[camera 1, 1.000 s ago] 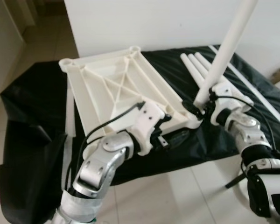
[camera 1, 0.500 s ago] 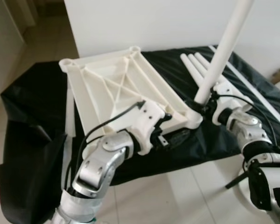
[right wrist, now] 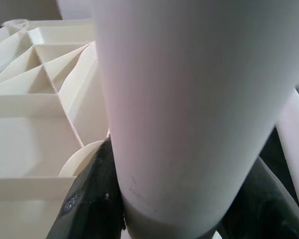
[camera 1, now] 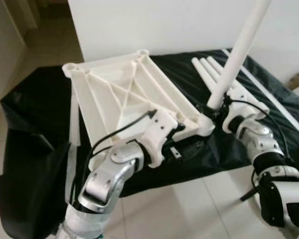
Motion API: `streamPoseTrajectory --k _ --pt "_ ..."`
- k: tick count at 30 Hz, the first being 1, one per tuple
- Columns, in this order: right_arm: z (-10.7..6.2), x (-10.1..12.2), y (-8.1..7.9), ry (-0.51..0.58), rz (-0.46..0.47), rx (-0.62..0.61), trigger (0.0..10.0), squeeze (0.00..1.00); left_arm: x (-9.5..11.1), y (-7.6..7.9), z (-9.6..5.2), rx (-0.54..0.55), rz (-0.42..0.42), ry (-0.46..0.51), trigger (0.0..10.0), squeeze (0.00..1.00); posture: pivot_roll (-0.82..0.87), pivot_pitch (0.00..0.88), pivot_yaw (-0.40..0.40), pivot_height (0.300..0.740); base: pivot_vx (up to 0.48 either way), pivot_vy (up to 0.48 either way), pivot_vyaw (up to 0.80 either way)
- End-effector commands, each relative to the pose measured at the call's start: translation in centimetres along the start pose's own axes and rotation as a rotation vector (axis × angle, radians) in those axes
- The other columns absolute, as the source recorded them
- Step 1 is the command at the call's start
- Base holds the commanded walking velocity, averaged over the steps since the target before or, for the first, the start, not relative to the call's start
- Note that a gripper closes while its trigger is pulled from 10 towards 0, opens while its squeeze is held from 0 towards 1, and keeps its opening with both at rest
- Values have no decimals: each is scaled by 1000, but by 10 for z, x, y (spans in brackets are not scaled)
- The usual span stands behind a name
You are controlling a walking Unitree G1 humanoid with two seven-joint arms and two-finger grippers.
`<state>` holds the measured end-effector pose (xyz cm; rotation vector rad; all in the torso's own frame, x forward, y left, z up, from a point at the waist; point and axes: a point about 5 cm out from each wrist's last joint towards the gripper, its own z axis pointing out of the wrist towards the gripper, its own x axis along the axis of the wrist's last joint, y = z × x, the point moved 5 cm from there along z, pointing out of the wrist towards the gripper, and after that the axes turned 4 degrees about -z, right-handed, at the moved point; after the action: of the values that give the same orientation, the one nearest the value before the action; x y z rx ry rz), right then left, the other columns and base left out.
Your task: Building children table
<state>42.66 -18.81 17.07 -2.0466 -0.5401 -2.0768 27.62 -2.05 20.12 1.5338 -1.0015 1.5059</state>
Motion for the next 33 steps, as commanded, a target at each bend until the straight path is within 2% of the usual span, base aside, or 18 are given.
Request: streamPoseTrajectory --k 1,4,6,9,10,13,16,17,18,20,22,27,33 --pt "0 -3 -3 3 64 -39 10000 0 -7 -6 -1 49 -6 -16 10000 0 -11 38 -33 740 0 0 0" --pt "0 -7 -5 -3 82 -80 10000 0 -7 -7 -2 54 -6 -17 10000 0 -14 36 -33 740 0 0 0" --pt "-1 -12 -12 -12 78 -134 10000 0 -7 -8 -3 59 -6 -17 10000 0 -14 33 -35 740 0 0 0" --pt "-2 -14 -15 -13 79 -150 10000 0 -7 -8 -3 61 -6 -17 10000 0 -14 33 -35 740 0 0 0" --pt "-5 -16 -18 -13 88 -227 10000 0 -7 -9 -4 63 -7 -17 10000 0 -15 33 -38 740 0 0 0" --pt "-9 -17 -19 -18 101 -290 10000 0 -7 -9 -4 65 -8 -16 10000 0 -16 32 -41 740 0 0 0" --pt "-19 -23 -27 -34 145 -416 10000 0 -8 -9 -4 69 -11 -15 10000 0 -16 32 -46 740 0 0 0" --pt "-19 -23 -27 -34 145 -416 10000 0 -8 -9 -4 69 -11 -15 10000 0 -16 32 -46 740 0 0 0" --pt "-26 -26 -28 -43 143 -503 10000 0 -8 -9 -4 71 -13 -14 10000 0 -15 31 -49 740 0 0 0" --pt "-30 -27 -28 -44 143 -540 10000 0 -8 -9 -5 71 -13 -14 10000 0 -14 31 -50 740 0 0 0" --pt "-41 -31 -34 -55 194 -631 10000 0 -8 -9 -5 74 -15 -14 10000 0 -14 32 -52 740 0 0 0" --pt "-47 -31 -39 -59 218 -674 10000 0 -8 -9 -6 75 -16 -14 10000 0 -13 33 -52 740 0 0 0" --pt "-53 -25 -55 -49 254 -676 10000 0 -9 -11 -7 77 -18 -19 10000 0 -17 35 -47 740 0 0 0"
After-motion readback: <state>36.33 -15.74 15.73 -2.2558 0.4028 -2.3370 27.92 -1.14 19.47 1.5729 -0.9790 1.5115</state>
